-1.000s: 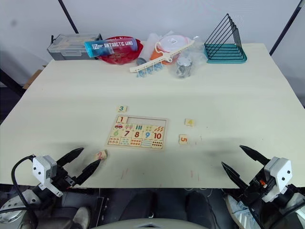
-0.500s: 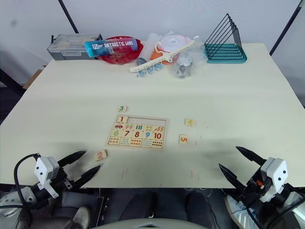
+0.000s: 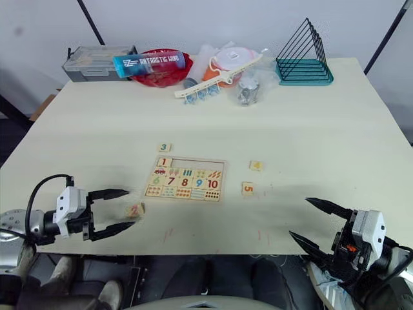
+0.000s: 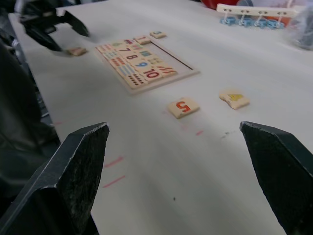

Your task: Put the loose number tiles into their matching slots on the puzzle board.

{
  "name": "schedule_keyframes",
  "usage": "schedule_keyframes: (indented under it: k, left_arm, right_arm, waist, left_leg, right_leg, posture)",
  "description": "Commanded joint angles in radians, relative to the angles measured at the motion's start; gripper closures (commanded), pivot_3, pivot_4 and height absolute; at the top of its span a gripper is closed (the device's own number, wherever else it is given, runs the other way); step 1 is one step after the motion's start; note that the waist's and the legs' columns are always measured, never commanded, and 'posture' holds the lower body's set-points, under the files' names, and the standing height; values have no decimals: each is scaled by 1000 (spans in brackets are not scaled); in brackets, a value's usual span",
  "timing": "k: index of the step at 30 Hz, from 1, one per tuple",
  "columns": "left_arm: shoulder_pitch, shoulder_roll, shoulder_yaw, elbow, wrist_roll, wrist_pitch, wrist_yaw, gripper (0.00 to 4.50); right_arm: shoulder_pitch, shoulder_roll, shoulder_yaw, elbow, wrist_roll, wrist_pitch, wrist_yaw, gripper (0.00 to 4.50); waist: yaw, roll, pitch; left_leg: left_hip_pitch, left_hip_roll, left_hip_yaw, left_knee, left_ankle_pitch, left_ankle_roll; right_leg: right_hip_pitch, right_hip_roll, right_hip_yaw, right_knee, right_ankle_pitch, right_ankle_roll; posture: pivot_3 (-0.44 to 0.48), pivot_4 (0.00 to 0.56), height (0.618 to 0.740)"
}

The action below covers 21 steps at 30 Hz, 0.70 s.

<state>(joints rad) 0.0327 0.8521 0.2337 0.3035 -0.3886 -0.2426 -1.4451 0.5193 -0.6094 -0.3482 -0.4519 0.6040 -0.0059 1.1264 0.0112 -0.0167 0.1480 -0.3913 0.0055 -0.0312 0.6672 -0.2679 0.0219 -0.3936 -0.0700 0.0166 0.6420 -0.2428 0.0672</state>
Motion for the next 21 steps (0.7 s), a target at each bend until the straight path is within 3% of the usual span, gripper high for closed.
schedule_keyframes:
  k: [1,7,13,16,21]
  left_arm:
    - [-74,25,-44,92,18,-43,-96,32]
    - [-180,15,-101,226,60,-113,-142,32]
    - [-196,13,-128,257,54,-130,-168,32]
    - [-192,11,-134,258,50,-134,-169,646]
    - [-168,19,-145,252,34,-141,-169,2860]
  right_arm:
    - [-24,-30,2,-13,28,-12,49,0]
    - [-79,-36,12,29,20,-20,74,0]
    - [-94,-30,18,44,17,-30,85,0]
    - [-101,-30,17,53,14,-33,88,0]
    - [-121,-30,20,79,5,-44,88,0]
  waist:
    - [-2,0,0]
    - [-1,0,0]
    - [1,0,0]
    - [1,0,0]
    - [0,0,0]
  left_leg:
    - [0,0,0,0,0,0]
    - [0,0,0,0,0,0]
    - [0,0,0,0,0,0]
    - [0,0,-1,0,0,0]
    - [0,0,-1,0,0,0]
  right_leg:
    - [0,0,0,0,0,0]
    - [0,0,0,0,0,1]
    - [0,0,0,1,1,1]
    - [0,0,0,1,1,1]
    - [0,0,0,1,1,1]
  posture:
    - [0,150,740]
    - [0,150,740]
    - [0,150,740]
    - [0,150,740]
    - [0,150,740]
